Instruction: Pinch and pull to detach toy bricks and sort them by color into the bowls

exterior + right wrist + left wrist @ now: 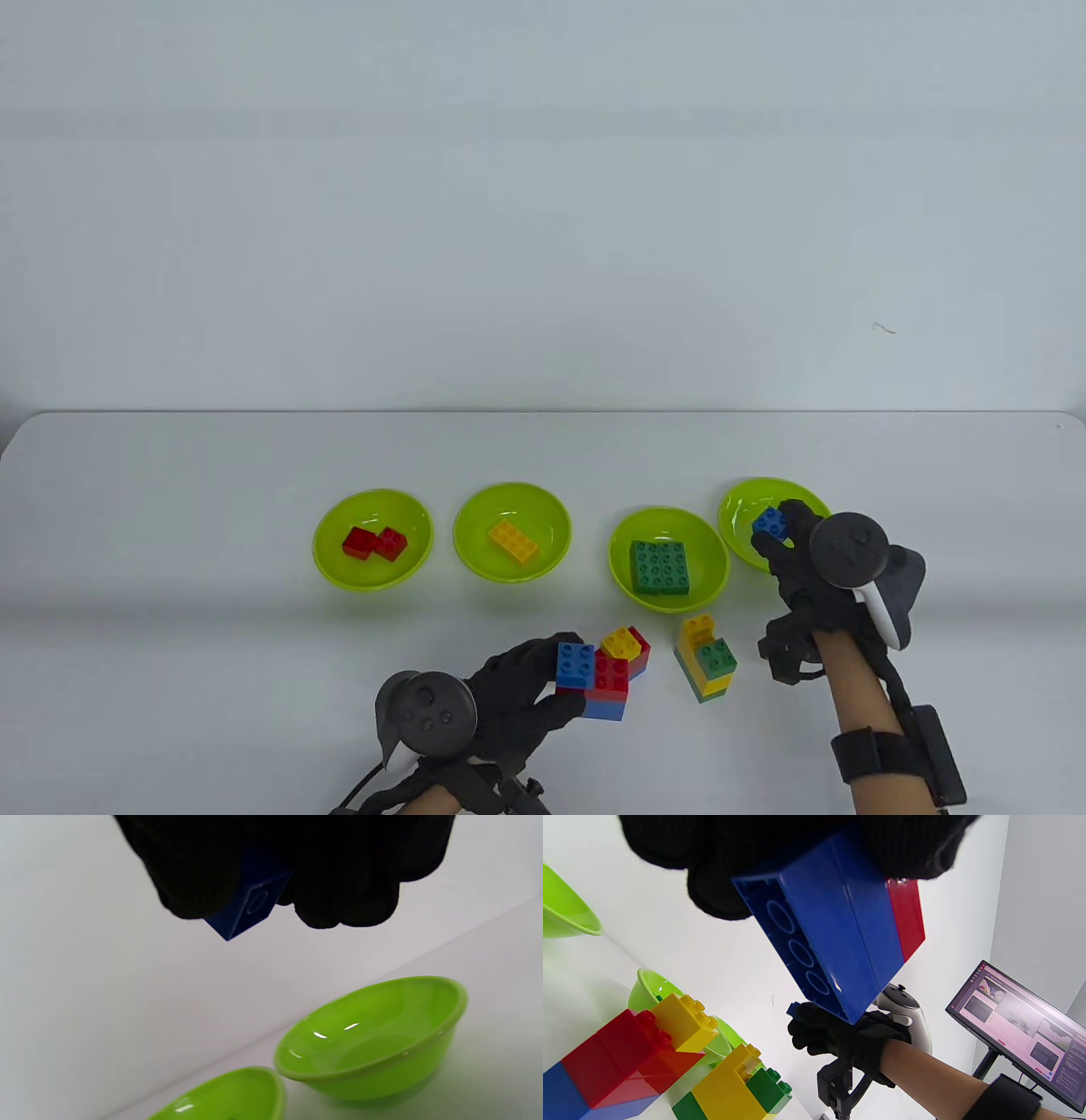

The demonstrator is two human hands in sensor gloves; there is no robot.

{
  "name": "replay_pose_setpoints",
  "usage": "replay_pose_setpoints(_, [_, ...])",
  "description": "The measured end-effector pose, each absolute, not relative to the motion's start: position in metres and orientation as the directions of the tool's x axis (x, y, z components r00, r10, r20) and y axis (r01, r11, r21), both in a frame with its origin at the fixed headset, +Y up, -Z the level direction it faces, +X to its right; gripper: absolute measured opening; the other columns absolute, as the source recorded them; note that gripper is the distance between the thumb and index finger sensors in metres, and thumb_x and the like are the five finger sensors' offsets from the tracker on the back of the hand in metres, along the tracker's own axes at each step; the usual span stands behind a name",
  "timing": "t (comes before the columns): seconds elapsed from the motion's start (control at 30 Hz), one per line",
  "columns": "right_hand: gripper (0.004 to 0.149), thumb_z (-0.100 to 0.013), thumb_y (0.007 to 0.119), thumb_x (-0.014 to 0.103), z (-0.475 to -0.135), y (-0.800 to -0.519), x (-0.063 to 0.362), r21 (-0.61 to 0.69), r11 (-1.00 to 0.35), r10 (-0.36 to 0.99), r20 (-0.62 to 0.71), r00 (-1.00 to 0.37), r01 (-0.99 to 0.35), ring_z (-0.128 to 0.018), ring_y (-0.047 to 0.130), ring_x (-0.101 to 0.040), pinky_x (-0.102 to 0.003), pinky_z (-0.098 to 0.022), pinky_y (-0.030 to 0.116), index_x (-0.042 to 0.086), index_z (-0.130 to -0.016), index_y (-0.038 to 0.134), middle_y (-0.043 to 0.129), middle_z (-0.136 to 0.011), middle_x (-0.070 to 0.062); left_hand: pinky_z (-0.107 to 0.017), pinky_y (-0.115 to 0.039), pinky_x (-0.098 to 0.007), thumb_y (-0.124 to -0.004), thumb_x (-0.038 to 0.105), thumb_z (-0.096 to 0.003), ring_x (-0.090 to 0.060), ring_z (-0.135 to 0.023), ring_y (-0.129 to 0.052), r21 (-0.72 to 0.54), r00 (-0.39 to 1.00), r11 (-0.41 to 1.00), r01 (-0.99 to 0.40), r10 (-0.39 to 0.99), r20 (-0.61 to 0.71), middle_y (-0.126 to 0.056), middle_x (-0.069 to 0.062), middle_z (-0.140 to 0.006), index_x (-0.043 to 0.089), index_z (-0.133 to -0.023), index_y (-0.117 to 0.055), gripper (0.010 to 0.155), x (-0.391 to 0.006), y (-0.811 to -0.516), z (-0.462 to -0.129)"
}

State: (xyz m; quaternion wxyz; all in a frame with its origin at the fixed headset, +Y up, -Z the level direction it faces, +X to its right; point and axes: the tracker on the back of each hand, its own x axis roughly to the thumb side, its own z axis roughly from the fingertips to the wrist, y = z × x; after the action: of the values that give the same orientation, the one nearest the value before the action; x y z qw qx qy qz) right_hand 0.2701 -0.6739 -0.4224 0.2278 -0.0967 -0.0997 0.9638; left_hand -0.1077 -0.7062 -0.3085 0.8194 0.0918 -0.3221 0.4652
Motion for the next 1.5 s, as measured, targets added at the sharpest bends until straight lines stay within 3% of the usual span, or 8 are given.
replay_pose_setpoints(0.2, [0.061,-0.052,0.081,0.034,-0.445,-0.692,0.274,-0.137,-0.966,0.248,-0.230,-0.941,-0.222,-0.086,0.081,-0.044,-0.056,-0.070,0.060,0.004,-0.103,0.065,0.078,-0.099,-0.023,-0.060,-0.069,-0.056,-0.073,0.043,-0.0463,-0.040,-0.076,-0.089,-0.146,0.357,0.539,-0.830,0.713,0.603,-0.083,-0.025,-0.088,0.001,-0.098,-0.067,0.067,-0.109,-0.706,-0.309])
replay_pose_setpoints(0.43, [0.068,-0.053,0.080,0.036,-0.449,-0.703,0.280,-0.153,-0.935,0.350,-0.237,-0.906,-0.321,-0.092,0.074,-0.047,-0.057,-0.072,0.055,0.003,-0.107,0.058,0.070,-0.105,-0.025,-0.060,-0.069,-0.056,-0.073,0.043,-0.0463,-0.040,-0.076,-0.089,-0.147,0.363,0.539,-0.829,0.719,0.592,-0.083,-0.026,-0.088,0.000,-0.098,-0.067,0.067,-0.110,-0.708,-0.309])
replay_pose_setpoints(0.6, [0.075,-0.053,0.080,0.041,-0.421,-0.680,0.270,-0.255,-0.808,0.562,-0.063,-0.825,-0.531,-0.094,0.068,-0.052,-0.060,-0.072,0.051,-0.001,-0.109,0.053,0.064,-0.107,-0.029,-0.060,-0.070,-0.056,-0.073,0.043,-0.0464,-0.040,-0.076,-0.090,-0.144,0.367,0.542,-0.828,0.717,0.593,-0.083,-0.026,-0.088,0.000,-0.098,-0.068,0.067,-0.111,-0.708,-0.310])
replay_pose_setpoints(0.7, [0.076,-0.053,0.078,0.043,-0.390,-0.657,0.249,-0.241,-0.722,0.642,0.117,-0.758,-0.648,-0.095,0.067,-0.053,-0.061,-0.072,0.051,-0.001,-0.109,0.051,0.062,-0.108,-0.030,-0.060,-0.070,-0.056,-0.073,0.042,-0.0464,-0.041,-0.076,-0.089,-0.144,0.367,0.541,-0.829,0.719,0.590,-0.083,-0.026,-0.088,0.000,-0.099,-0.067,0.068,-0.111,-0.708,-0.310])
replay_pose_setpoints(0.9, [0.077,-0.053,0.078,0.047,-0.323,-0.635,0.188,-0.025,-0.574,0.744,0.403,-0.533,-0.819,-0.092,0.071,-0.052,-0.061,-0.071,0.053,-0.003,-0.108,0.055,0.067,-0.105,-0.030,-0.060,-0.069,-0.056,-0.072,0.040,-0.0470,-0.042,-0.078,-0.088,-0.151,0.365,0.550,-0.821,0.710,0.602,-0.081,-0.027,-0.090,-0.002,-0.100,-0.065,0.068,-0.107,-0.707,-0.307])
replay_pose_setpoints(1.0, [0.077,-0.053,0.078,0.048,-0.303,-0.637,0.158,0.086,-0.571,0.749,0.463,-0.475,-0.817,-0.090,0.074,-0.052,-0.061,-0.070,0.054,-0.003,-0.107,0.058,0.070,-0.103,-0.031,-0.060,-0.069,-0.056,-0.071,0.040,-0.0471,-0.042,-0.078,-0.088,-0.158,0.362,0.554,-0.818,0.707,0.607,-0.081,-0.027,-0.090,-0.002,-0.100,-0.064,0.068,-0.105,-0.707,-0.306])
replay_pose_setpoints(1.27, [0.072,-0.053,0.079,0.047,-0.289,-0.660,0.122,0.208,-0.616,0.735,0.498,-0.459,-0.760,-0.084,0.079,-0.050,-0.060,-0.067,0.059,-0.001,-0.104,0.064,0.076,-0.099,-0.029,-0.060,-0.069,-0.056,-0.072,0.040,-0.0471,-0.042,-0.077,-0.089,-0.181,0.352,0.566,-0.804,0.699,0.622,-0.082,-0.027,-0.089,-0.002,-0.100,-0.065,0.068,-0.102,-0.707,-0.302])
replay_pose_setpoints(1.5, [0.065,-0.051,0.082,0.042,-0.281,-0.661,0.120,0.096,-0.658,0.672,0.522,-0.525,-0.747,-0.079,0.084,-0.046,-0.058,-0.065,0.062,0.001,-0.100,0.068,0.081,-0.093,-0.025,-0.059,-0.070,-0.056,-0.072,0.040,-0.0469,-0.042,-0.076,-0.090,-0.187,0.355,0.582,-0.792,0.687,0.635,-0.083,-0.027,-0.088,-0.002,-0.099,-0.067,0.067,-0.098,-0.705,-0.298])
